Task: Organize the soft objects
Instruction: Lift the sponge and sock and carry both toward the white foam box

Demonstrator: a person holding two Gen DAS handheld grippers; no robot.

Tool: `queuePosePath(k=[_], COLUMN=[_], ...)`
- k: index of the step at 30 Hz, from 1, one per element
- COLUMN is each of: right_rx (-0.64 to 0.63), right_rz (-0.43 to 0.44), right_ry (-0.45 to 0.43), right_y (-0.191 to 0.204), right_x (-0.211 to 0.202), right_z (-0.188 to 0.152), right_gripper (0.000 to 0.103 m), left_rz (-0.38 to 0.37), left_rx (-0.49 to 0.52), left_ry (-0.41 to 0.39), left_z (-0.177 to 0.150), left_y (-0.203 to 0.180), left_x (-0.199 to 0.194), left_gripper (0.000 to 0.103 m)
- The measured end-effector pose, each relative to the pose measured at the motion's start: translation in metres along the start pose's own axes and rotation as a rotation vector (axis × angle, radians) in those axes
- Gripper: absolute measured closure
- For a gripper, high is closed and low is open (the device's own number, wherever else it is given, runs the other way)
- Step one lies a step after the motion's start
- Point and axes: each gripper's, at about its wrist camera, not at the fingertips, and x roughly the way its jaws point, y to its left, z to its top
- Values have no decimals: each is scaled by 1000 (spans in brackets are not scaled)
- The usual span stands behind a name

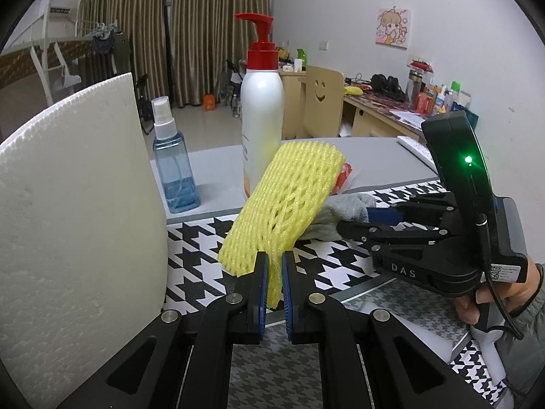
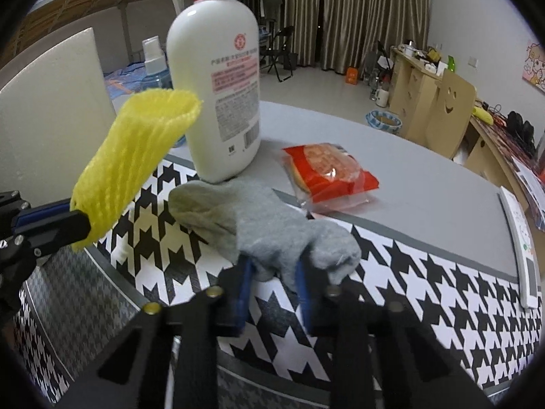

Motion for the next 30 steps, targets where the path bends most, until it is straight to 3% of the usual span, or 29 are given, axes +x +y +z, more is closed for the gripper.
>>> queuePosePath(k=[4,23,30], right_rx=[2,162,184], right_rz=[6,44,29], right_ry=[-12,-177,-183], right_y=[1,-10,-4], right_x=[-10,-94,-107], right_z=[-2,-5,-11], right_gripper=[88,89,89], left_rz=[-2,-2,-1], left_rx=[-6,29,28], left_ry=[-9,-102,-123], left_z=[0,2,-1], left_y=[2,-5,-3], left_x=[-3,-38,-52], left_gripper=[94,94,94])
